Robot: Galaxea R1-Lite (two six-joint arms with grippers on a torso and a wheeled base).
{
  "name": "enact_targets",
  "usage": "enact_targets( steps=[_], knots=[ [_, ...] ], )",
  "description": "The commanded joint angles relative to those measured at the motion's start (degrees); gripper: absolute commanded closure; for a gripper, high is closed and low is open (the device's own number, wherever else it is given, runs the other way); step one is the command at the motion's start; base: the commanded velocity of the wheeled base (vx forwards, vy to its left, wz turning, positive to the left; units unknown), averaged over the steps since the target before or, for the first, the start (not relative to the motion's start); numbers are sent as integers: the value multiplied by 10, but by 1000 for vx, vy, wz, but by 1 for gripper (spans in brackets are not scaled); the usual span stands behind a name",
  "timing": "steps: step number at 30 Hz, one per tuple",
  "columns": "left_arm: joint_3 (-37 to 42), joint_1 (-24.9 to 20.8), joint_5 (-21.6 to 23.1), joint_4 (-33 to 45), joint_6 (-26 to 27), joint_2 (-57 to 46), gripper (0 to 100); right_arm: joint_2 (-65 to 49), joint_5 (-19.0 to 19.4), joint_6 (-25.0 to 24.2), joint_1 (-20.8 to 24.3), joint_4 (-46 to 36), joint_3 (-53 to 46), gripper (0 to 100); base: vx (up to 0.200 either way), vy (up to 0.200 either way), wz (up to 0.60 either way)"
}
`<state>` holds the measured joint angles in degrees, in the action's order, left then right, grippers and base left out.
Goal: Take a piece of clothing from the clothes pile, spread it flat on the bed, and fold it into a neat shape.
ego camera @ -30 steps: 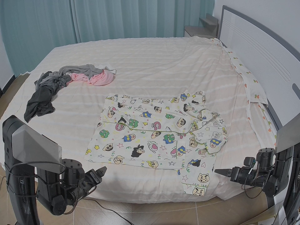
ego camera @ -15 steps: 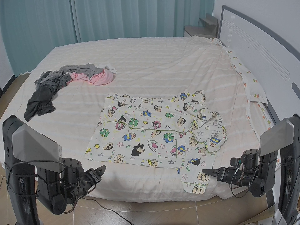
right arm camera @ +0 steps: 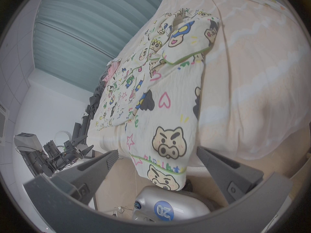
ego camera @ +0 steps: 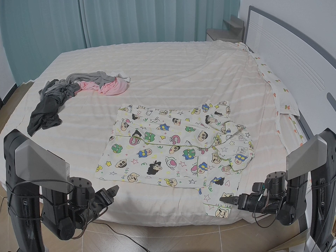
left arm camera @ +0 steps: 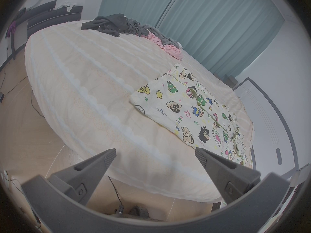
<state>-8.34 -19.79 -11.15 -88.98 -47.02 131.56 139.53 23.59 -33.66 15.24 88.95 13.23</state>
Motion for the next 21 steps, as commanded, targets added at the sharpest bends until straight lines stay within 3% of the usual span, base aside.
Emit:
enact_targets(
  steps=[1, 21],
  knots=[
    [0, -1, -1, -10, 0, 1, 0, 9, 1, 0, 5, 7, -6, 0, 0, 0, 0],
    [-1, -2, -3, -10, 2, 2, 0, 22, -2, -39, 52, 8, 46, 0, 0, 0, 0]
  ],
)
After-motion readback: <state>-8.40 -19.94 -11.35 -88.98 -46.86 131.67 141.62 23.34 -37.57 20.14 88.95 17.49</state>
